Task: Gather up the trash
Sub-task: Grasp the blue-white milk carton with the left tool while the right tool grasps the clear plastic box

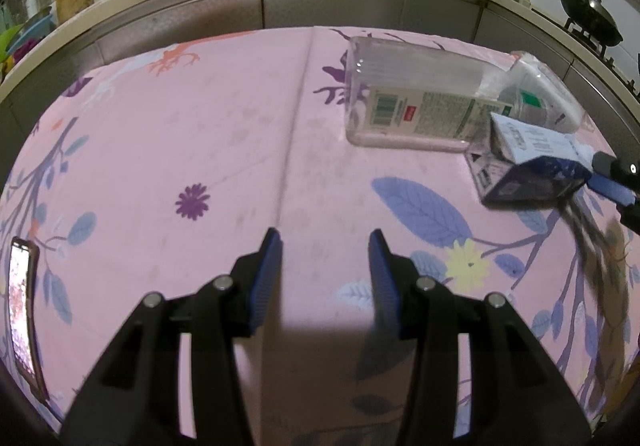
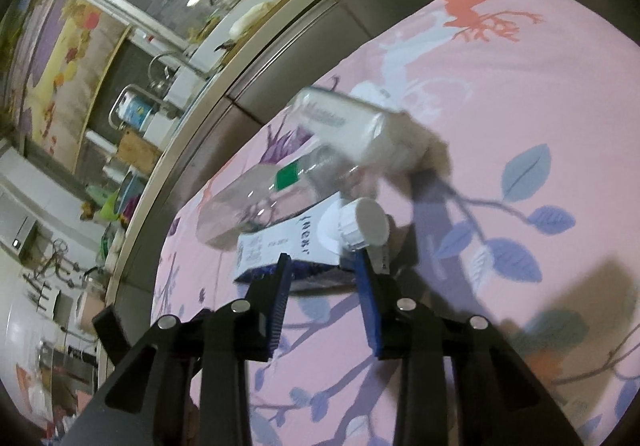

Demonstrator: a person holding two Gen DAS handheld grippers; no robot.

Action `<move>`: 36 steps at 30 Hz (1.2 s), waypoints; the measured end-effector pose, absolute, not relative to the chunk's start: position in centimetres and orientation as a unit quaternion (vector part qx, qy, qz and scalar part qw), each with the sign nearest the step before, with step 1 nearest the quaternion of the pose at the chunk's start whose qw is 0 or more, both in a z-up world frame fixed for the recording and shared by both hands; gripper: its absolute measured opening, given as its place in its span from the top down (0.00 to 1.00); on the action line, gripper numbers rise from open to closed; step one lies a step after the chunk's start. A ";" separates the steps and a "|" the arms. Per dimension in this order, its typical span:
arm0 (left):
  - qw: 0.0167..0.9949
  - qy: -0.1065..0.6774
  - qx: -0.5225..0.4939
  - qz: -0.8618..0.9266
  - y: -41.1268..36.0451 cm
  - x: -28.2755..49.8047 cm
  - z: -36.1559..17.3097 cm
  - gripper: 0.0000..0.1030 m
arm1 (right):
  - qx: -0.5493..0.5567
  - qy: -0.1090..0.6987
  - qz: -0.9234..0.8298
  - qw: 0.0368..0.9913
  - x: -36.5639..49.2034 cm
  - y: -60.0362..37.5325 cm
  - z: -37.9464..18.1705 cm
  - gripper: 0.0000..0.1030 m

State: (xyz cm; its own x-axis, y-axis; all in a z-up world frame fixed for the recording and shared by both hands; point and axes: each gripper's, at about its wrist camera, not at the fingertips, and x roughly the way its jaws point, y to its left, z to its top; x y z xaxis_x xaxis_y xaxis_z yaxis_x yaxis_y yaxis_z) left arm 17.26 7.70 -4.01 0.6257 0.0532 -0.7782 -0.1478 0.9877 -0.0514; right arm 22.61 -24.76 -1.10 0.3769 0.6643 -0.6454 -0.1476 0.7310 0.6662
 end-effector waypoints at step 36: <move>0.895 0.419 -0.154 0.006 9.0 14.3 -0.5 0.57 | 0.228 0.543 0.431 0.683 18.2 -18.3 -1.8 0.69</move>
State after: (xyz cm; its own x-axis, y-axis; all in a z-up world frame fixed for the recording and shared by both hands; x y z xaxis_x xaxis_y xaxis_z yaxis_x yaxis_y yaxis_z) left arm 14.30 9.02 -0.49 0.6488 -0.1191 -0.7516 -0.1398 0.9522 -0.2715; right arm 18.22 -18.28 -1.80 0.0373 0.8369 -0.5461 -0.3416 0.5242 0.7800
